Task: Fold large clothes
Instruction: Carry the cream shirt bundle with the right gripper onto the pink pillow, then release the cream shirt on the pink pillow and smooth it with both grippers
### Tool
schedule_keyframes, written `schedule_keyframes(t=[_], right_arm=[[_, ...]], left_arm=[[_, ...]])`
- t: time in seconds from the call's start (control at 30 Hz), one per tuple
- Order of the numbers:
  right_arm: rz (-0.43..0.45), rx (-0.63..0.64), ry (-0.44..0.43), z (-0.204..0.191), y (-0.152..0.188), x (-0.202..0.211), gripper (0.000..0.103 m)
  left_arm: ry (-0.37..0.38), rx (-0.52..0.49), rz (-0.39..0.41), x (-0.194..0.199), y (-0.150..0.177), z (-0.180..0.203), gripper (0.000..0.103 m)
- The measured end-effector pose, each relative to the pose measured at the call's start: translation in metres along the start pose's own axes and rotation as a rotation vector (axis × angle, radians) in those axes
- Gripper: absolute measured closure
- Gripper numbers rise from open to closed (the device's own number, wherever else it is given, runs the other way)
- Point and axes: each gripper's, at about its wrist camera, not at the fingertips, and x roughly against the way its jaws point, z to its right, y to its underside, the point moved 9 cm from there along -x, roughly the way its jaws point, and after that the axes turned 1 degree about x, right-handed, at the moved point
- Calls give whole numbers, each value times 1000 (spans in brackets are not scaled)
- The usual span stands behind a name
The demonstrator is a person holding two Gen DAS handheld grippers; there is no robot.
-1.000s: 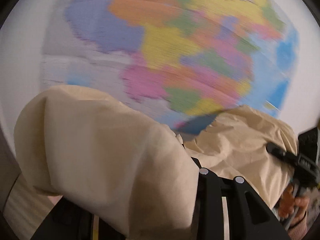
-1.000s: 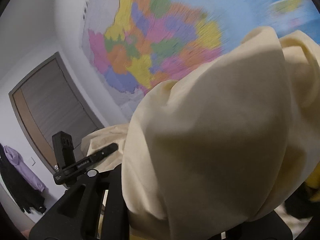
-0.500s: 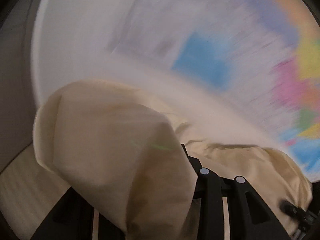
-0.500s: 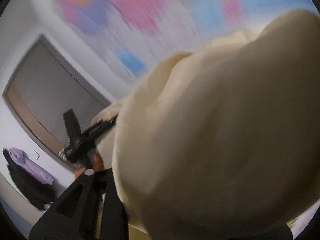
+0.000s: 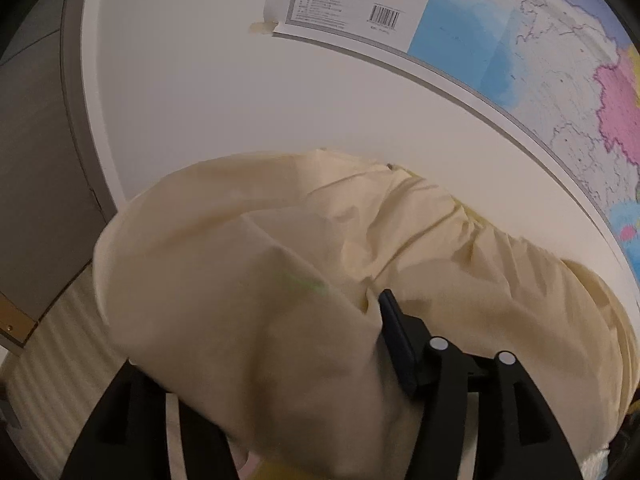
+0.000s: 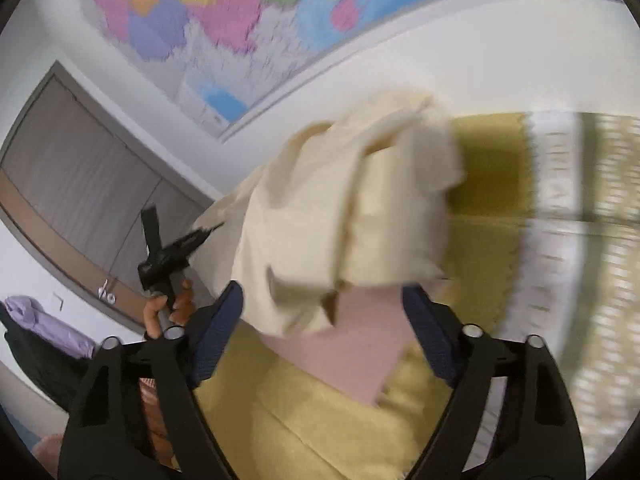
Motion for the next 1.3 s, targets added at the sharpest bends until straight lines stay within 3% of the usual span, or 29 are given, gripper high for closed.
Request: schedule_keyframes(t=[0.13, 0.2, 0.23, 0.27, 0.3, 0.37, 0.43, 0.5, 0.6, 0.73, 0.8, 0.87, 0.97, 1.07, 1.17, 1.3], right_arm=[[55, -43, 28, 19, -24, 18, 22], [50, -53, 49, 28, -26, 12, 21], [28, -60, 33, 30, -27, 7, 27], [1, -71, 1, 28, -25, -2, 52], [-14, -42, -39, 18, -21, -10, 66], [-4, 79, 19, -8, -25, -26, 95], [-18, 148, 61, -7, -14, -20, 98], [-41, 82, 82, 19, -9, -14, 100], [-100, 24, 119, 38, 3, -22, 100], [-103, 88, 139, 16, 16, -10, 95], [-110, 129, 141, 3, 13, -4, 83], [-86, 179, 208, 3, 7, 0, 52], [26, 206, 289, -6, -21, 22, 49], [100, 229, 226, -30, -41, 32, 46], [123, 311, 228, -52, -48, 17, 40], [49, 326, 214, -61, -53, -40, 34]], left_arm=[[7, -13, 44, 28, 8, 2, 36], [-31, -47, 69, 40, 6, 6, 30], [-44, -66, 77, 45, 6, 9, 30], [-53, -81, 81, 50, 7, 11, 30], [-67, -100, 82, 52, 9, 14, 30], [-67, -124, 88, 56, 13, 20, 24], [-90, -156, 94, 54, 18, 25, 22], [-117, -172, 85, 48, 22, 26, 21], [-148, -150, 77, 35, 24, 21, 20], [-191, -128, 76, 38, 25, 15, 19], [-215, -128, 115, 56, 24, 9, 20], [-220, -123, 172, 77, 23, 6, 19], [-127, -115, 269, 117, 23, 13, 19], [-26, -214, 286, 133, 32, 48, 15], [87, -282, 231, 120, 47, 90, 15], [115, -328, 159, 89, 67, 122, 15]])
